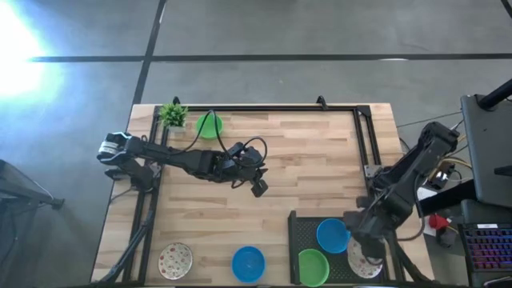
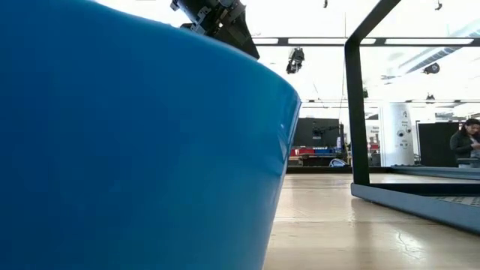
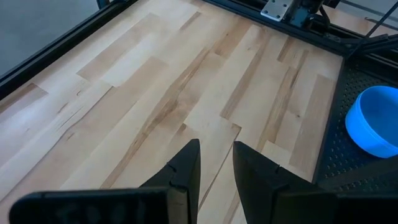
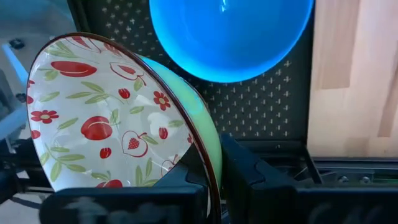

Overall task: Pick & Place Mini bowls
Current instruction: Stack the top white patterned bowl on top of the white patterned bowl on the shelf

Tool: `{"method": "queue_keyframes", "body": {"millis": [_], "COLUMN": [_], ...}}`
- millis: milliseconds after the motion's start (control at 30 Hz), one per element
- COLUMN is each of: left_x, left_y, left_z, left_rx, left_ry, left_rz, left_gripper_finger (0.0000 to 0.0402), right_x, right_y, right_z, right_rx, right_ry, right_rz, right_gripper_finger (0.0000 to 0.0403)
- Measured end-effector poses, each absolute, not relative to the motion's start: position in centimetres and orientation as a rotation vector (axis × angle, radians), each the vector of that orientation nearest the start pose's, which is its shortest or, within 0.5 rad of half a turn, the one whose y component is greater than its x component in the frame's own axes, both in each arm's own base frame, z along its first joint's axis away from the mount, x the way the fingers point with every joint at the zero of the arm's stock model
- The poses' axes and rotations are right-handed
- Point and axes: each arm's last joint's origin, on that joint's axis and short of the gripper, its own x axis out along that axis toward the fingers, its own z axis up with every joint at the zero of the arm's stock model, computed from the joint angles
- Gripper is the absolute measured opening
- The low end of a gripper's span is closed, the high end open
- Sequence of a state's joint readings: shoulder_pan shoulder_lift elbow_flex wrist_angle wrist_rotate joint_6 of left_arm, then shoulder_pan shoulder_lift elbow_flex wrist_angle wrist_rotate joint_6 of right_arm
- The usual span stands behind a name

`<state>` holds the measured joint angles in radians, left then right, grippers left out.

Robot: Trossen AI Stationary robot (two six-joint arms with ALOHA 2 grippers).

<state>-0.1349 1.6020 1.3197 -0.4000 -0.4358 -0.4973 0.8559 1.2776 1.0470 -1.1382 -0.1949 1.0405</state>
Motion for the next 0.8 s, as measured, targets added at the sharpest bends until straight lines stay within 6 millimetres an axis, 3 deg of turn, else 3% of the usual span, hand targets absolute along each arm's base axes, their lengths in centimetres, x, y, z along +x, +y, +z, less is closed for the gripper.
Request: {"method": "queue_keyframes", "body": {"millis": [533, 800], "left_x": [35.2, 35.2], "left_y": [-3.5, -3.5], "left_z": [29.8, 29.8], "left_rx": [-0.287, -0.287], "left_ry": [0.563, 0.563], "left_rz": [0.443, 0.443], "left_gripper_finger": [0.0087, 0.0087], "right_x": [15.0, 15.4], "right_y": [19.2, 19.7], "right_z": [22.6, 21.6], "right_rx": [0.25, 0.195], "right_ry": [1.8, 1.817], "right_rz": [0.129, 0.171], "right_gripper_finger": [0.0015, 0.0015]}}
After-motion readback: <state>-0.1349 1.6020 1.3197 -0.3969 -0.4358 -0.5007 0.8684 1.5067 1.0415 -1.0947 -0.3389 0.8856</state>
